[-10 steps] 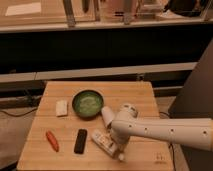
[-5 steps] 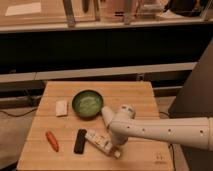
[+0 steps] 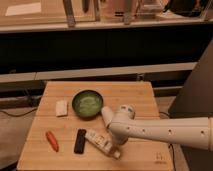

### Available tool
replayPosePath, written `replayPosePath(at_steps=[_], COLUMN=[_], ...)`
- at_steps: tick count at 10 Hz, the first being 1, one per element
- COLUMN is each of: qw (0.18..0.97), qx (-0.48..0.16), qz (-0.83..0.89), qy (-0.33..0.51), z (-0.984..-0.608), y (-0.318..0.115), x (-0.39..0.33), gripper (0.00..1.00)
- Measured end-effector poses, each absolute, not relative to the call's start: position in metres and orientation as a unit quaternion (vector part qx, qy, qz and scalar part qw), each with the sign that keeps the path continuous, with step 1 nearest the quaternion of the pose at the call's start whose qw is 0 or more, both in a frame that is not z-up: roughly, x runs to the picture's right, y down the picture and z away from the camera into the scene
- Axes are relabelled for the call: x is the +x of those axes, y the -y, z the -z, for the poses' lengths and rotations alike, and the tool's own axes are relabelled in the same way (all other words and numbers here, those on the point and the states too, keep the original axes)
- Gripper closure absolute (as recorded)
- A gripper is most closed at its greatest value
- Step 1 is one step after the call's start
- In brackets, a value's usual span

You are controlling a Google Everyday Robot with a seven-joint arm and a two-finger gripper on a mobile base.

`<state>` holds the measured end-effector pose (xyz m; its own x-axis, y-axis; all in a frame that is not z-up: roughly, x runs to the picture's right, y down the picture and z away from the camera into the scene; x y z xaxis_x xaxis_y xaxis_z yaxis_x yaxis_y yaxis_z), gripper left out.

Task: Place the bottle in the ceramic bowl

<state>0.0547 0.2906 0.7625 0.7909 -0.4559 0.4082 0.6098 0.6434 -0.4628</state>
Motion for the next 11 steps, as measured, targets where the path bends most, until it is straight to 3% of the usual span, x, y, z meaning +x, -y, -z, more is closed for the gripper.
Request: replayPosePath(at_steps=[2, 4, 11], qw=[0.898, 0.897, 0.899], qx=[-0.291, -0.284, -0.282], qz=[0.305, 0.313, 0.306], qy=[0.125, 0.127, 0.138], z=[-0.76, -0.757, -0.736], y=[-0.287, -0.284, -0.265], x=[0.053, 0.05, 0.043], gripper=[0.38, 0.22, 0.2])
